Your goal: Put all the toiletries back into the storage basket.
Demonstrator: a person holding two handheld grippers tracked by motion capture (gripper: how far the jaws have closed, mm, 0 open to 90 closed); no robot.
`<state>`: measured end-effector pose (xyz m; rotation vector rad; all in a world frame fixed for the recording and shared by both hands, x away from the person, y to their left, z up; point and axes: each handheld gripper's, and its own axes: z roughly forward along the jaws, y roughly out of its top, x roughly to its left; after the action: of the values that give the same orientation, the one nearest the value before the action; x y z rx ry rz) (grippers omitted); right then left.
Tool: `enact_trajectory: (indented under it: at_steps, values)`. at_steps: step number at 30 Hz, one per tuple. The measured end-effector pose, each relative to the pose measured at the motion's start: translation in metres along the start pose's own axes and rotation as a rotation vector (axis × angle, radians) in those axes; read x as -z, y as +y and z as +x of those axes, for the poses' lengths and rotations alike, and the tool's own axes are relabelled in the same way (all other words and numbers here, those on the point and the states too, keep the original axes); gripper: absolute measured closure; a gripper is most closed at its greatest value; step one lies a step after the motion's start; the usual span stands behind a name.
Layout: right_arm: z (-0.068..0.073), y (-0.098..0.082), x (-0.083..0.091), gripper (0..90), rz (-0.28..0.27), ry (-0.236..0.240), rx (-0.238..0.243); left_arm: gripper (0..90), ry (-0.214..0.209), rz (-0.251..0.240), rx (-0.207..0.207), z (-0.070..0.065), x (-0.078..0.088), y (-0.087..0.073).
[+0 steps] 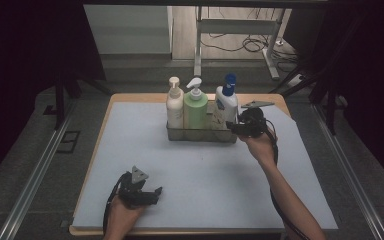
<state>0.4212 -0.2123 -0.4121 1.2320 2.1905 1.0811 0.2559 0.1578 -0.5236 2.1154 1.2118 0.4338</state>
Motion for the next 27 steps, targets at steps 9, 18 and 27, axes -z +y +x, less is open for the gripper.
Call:
enact_trajectory:
  at_steps: [9,18,27]
  values:
    - [-0.010,-0.011,0.008,51.7,0.013,-0.018,-0.004,12.3,0.000,0.000,0.000,0.000,0.000,0.000]
    - [-0.022,-0.010,0.007,75.9,0.001,-0.030,-0.021,12.3,0.000,-0.001,0.000,0.000,0.000,0.000]
    - [-0.030,0.000,-0.015,89.8,0.026,-0.063,-0.022,12.3,0.000,-0.001,0.000,0.000,0.000,0.000]
